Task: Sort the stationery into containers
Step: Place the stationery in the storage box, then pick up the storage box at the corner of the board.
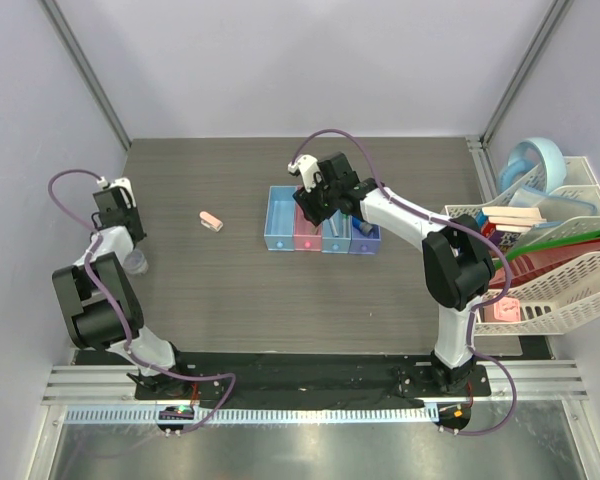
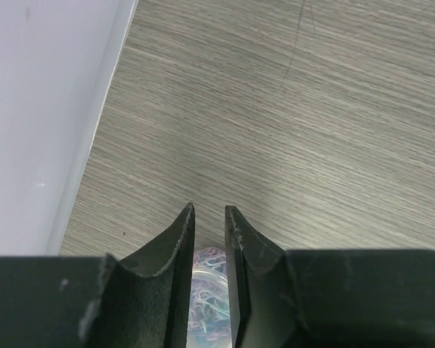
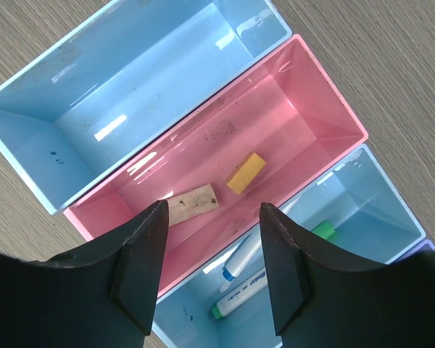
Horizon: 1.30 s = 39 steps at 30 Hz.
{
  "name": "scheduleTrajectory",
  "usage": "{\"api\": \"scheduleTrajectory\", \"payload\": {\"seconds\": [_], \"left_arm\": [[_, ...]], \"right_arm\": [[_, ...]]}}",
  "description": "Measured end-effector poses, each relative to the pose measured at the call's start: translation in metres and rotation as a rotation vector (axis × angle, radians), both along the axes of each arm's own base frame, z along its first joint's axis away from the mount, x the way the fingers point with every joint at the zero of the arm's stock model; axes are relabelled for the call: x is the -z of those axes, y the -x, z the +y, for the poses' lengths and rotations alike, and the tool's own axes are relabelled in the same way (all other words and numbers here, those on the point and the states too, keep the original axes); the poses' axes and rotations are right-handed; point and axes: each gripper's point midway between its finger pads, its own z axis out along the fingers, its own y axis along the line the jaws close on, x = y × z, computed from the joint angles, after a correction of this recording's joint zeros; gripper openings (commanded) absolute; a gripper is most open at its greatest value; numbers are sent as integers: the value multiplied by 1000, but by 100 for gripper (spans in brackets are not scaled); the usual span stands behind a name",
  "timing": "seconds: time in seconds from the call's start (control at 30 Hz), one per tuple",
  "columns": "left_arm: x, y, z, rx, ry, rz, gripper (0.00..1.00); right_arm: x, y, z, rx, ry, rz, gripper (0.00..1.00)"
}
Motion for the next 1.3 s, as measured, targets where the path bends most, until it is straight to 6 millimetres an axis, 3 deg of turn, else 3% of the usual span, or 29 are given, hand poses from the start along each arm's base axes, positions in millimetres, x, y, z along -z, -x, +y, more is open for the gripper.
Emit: {"api": "scheduleTrajectory", "payload": {"seconds": [0.2, 0.4, 0.53, 0.77, 0.8, 0.83, 0.9, 0.93, 0.97, 1.07, 1.1, 1.2, 1.3], "left_arm": [[-13, -8, -5, 23, 23, -22, 21], [-47, -38, -22, 80, 17, -104, 20], [-61, -59, -61, 180, 15, -130, 19], [-80, -104, -137, 352, 14, -175, 21], [-81, -109, -147, 372, 14, -176, 26], [-80, -113, -155, 387, 15, -173, 44], [-78, -117, -167, 400, 19, -162, 53], [-77, -117, -170, 399, 18, -155, 69], [-75, -116, -169, 388, 17, -146, 76], [-69, -106, -151, 330, 10, -113, 84], [-66, -100, -140, 306, 11, -105, 91], [-56, -70, -100, 211, 18, -63, 100], [-56, -41, -64, 114, 27, -54, 100]], "right_arm": [[1, 0, -3, 2, 18, -4, 61], [-4, 1, -13, -3, 68, -27, 66], [-16, 1, -19, -2, 85, -57, 75], [-36, -2, -28, 15, 68, -90, 77], [-38, -3, -30, 18, 65, -92, 78], [-40, -4, -32, 23, 61, -95, 78], [-42, -4, -36, 32, 59, -97, 78], [-42, -3, -39, 36, 60, -96, 78], [-40, -2, -41, 39, 63, -93, 78], [-34, 1, -46, 43, 74, -76, 79], [-32, 3, -47, 42, 76, -71, 78], [-32, 3, -46, 39, 75, -70, 79], [-33, 4, -45, 35, 70, -69, 79]]}}
